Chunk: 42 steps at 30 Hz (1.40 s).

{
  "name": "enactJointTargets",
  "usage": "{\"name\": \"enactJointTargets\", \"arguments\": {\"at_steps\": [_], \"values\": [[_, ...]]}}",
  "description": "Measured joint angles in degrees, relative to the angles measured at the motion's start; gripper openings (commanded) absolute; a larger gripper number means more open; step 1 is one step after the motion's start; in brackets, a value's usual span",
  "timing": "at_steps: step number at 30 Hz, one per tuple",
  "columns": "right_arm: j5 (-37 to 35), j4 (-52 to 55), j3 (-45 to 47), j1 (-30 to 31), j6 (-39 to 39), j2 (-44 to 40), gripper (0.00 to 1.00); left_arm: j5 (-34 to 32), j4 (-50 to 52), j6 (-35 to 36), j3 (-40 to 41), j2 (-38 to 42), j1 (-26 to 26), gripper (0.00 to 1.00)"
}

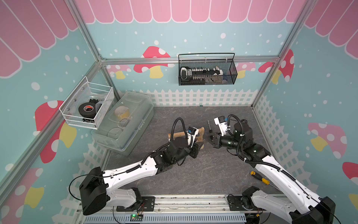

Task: Hang the necklace on the jewelry display stand
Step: Pick up the necklace from the center of the board, then hang the necklace on the stand.

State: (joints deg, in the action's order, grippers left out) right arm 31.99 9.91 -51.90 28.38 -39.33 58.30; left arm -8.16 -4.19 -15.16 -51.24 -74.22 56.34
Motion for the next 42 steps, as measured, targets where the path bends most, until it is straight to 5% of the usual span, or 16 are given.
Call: {"name": "enactJointTargets", "arguments": {"at_steps": [42], "values": [[3.5,-4.0,1.3,0.1,-4.6,0.0,0.0,-6.8,-0.7,3.6,-0.7,-1.7,2.3,0.41]]}}
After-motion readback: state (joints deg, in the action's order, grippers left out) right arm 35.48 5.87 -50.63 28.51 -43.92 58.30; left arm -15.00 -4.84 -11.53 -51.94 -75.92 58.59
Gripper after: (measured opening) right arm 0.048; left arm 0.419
